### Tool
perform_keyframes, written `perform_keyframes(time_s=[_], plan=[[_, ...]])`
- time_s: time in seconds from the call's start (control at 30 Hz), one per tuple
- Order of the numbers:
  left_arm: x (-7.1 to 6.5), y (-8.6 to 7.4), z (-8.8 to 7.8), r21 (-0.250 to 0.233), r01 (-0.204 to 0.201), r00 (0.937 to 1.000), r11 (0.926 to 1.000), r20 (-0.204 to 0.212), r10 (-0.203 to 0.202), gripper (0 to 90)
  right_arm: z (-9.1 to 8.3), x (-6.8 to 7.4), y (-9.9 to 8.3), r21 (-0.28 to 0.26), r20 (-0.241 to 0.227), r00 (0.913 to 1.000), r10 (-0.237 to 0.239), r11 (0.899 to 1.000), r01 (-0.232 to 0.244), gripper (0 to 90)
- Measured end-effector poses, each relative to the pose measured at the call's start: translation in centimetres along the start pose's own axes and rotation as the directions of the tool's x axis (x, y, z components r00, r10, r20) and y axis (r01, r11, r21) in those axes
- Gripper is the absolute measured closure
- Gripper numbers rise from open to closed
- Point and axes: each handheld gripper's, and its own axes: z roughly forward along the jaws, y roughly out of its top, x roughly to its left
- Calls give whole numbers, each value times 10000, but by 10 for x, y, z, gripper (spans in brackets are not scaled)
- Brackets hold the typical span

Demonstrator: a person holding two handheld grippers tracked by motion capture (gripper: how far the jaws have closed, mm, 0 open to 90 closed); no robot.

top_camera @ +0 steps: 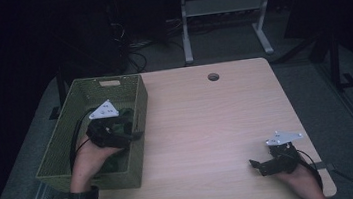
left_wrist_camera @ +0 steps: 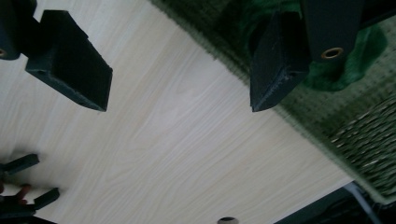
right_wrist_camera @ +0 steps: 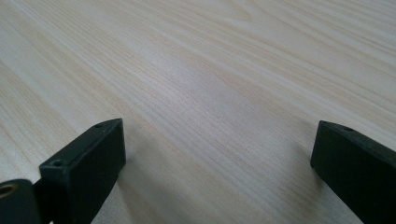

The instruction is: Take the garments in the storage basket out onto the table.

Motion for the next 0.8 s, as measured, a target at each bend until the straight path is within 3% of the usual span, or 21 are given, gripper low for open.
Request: perform_keyframes(time_s=[0.23, 0.37, 0.8], plan=[[13, -11, -6, 405, 152, 9985, 9991, -535, -130, 247, 0, 0, 0, 2, -1, 10000, -2, 10000, 2, 29], [20, -18, -9, 649, 278, 9961, 9975, -858, -221, 312, 0, 0, 0, 3, 0, 10000, 4, 10000, -4, 30], [38, -38, -11, 1249, 542, 9904, 9907, -1331, -374, 465, 0, 0, 0, 7, 2, 10000, 13, 10000, -13, 30]])
